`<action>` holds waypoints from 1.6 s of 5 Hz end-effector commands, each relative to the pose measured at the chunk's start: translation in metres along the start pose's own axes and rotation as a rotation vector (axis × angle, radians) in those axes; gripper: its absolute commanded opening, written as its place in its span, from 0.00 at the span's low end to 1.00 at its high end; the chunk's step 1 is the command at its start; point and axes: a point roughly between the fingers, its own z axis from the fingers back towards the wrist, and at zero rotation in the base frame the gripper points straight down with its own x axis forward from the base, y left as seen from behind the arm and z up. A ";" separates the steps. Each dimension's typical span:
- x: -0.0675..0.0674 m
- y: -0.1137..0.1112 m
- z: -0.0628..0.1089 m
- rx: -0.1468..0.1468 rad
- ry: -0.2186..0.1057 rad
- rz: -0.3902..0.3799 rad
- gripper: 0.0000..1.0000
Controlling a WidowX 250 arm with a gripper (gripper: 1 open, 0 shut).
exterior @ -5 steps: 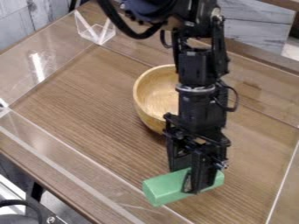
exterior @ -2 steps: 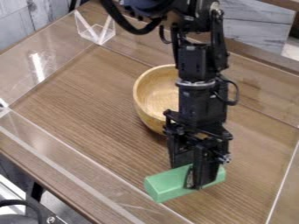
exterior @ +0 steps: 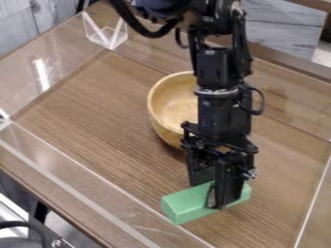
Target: Remove the green block from inside the brown bowl and put it on the table
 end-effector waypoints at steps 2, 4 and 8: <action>0.006 -0.004 0.021 0.007 -0.089 -0.015 0.00; 0.007 -0.004 0.021 -0.003 -0.096 -0.005 0.00; 0.009 -0.004 0.020 -0.022 -0.107 0.010 0.00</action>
